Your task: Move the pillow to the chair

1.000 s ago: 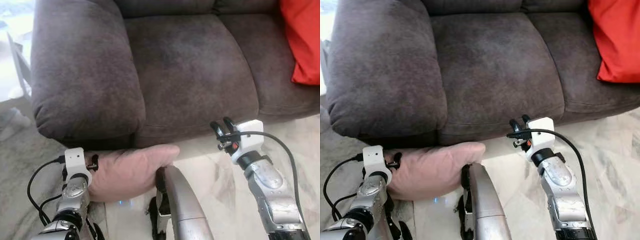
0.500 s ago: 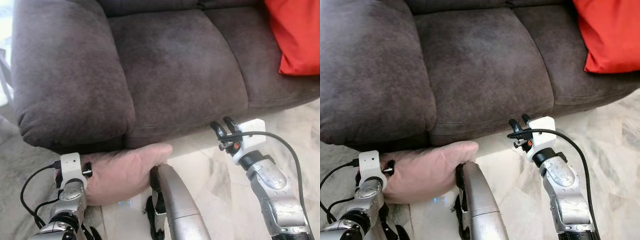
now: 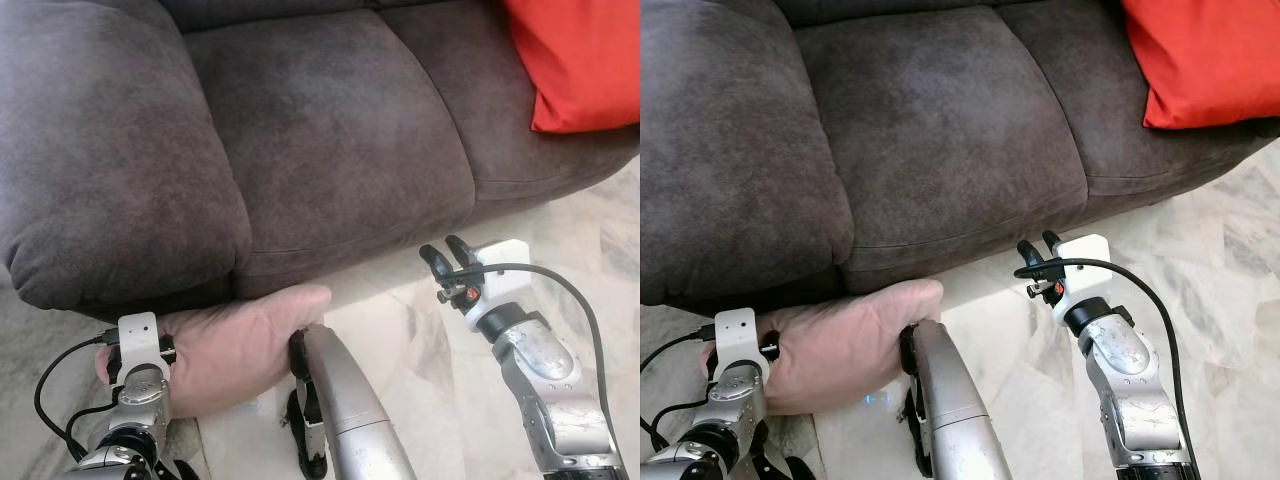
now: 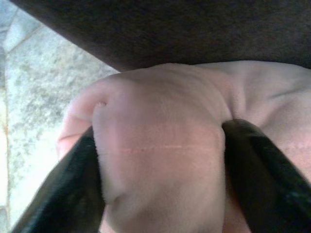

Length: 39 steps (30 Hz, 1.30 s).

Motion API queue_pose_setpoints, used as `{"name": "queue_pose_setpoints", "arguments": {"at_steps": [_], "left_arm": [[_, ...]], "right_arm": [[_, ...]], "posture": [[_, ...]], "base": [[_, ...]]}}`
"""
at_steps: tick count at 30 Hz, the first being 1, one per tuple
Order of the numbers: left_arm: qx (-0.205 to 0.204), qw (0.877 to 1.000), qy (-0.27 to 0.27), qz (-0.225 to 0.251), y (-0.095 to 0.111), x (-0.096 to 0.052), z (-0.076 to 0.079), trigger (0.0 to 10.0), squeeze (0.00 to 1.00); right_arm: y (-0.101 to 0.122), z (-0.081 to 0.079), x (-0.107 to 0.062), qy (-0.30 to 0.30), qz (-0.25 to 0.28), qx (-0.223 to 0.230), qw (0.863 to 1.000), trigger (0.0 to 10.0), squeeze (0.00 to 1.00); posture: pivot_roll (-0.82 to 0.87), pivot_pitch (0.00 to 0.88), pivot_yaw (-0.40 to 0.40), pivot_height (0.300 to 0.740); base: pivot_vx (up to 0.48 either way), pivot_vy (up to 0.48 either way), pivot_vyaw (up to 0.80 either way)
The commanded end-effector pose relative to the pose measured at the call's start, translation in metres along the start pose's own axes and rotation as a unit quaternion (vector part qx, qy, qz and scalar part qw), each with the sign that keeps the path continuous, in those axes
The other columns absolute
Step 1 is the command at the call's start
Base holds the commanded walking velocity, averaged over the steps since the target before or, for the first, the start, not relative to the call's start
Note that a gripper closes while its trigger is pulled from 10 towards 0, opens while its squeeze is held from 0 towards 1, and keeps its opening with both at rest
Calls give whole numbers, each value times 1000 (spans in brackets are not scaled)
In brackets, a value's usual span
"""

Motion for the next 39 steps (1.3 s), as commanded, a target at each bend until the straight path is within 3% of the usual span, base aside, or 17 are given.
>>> {"name": "queue_pose_setpoints", "arguments": {"at_steps": [1, 39], "left_arm": [[7, 998, -4, -55, -31, -9, 1, 0, 0], [26, 998, -20, -45, -27, -9, 5, 0, 0]], "right_arm": [[-4, 2, -5, -2, -9, 2, 1000, 10000, 0], [-8, -9, 4, -16, 0, 21, 1000, 10000, 0]], "posture": [[-184, 387, -260, 540], [-127, 356, -194, 540]], "base": [[0, 0, 0], [0, 0, 0]]}}
Point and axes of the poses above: a point about 5 cm out from each wrist's last joint towards the gripper, its own x axis pointing out of the wrist towards the gripper, its own y axis along the axis of the wrist's last joint, z = x × y, the point moved 1 cm from there along x, pointing out of the wrist towards the gripper, and after that the axes turned 2 degrees about -x, right-handed, at the moved point
